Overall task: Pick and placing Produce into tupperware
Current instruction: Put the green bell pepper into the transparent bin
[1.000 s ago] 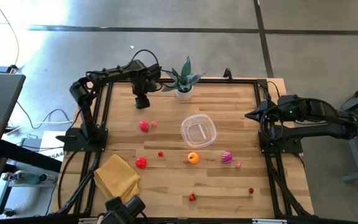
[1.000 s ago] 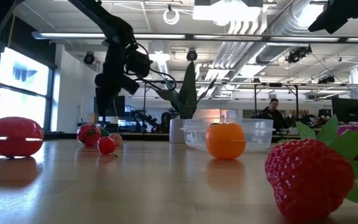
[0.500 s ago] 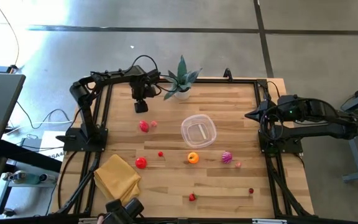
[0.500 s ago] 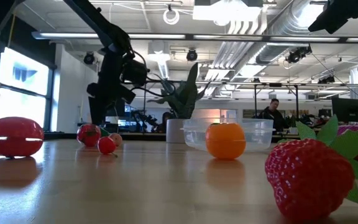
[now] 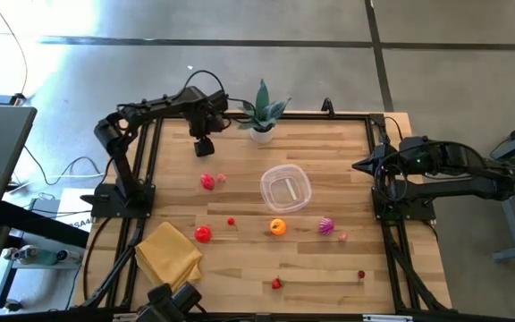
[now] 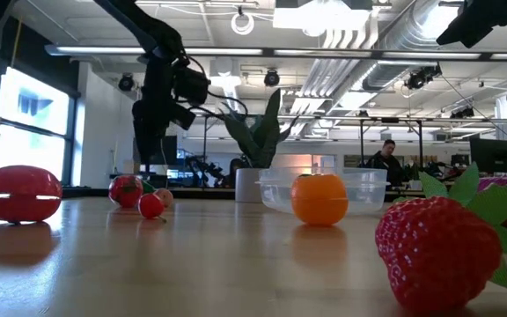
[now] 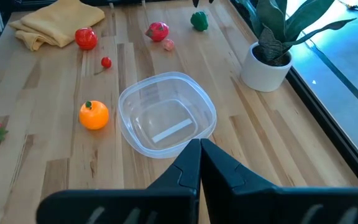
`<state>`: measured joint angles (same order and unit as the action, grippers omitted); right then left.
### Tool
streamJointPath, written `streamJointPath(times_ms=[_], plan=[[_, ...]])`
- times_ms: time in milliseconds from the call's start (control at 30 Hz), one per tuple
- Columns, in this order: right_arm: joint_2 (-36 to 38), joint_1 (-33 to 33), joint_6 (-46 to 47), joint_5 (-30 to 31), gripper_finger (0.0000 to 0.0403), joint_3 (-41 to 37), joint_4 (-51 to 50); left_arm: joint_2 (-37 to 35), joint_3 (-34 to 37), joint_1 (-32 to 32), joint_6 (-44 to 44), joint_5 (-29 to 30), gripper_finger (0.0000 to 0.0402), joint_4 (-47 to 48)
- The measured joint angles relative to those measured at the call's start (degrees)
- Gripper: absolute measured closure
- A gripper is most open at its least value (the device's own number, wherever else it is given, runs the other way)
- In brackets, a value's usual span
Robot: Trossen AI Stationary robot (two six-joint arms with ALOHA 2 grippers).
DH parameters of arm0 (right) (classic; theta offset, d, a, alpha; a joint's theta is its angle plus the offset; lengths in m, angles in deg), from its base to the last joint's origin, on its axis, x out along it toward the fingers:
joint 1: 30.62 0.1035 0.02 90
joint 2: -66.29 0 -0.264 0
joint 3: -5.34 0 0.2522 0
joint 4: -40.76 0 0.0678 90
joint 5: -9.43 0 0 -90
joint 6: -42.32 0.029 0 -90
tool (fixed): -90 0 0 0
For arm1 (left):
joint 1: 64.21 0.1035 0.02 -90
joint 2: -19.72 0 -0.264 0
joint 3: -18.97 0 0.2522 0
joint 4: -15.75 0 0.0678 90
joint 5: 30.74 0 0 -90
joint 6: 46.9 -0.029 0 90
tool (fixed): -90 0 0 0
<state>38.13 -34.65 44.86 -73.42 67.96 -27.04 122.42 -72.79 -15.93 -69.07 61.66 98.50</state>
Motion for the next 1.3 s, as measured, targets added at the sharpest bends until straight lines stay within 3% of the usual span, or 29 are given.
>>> streamJointPath(times_ms=[433, 1300], plan=[[0.0, 0.0, -0.02, -0.02, 0.0403, 0.0, 0.02, -2.01, 9.04, 2.83, -0.41, -3.07, 0.0176, -10.13], [0.02, 0.0, -0.02, 0.0, 0.0403, 0.0, 0.02, -2.1, 17.72, 3.88, -0.58, -1.95, 0.0176, -22.42]])
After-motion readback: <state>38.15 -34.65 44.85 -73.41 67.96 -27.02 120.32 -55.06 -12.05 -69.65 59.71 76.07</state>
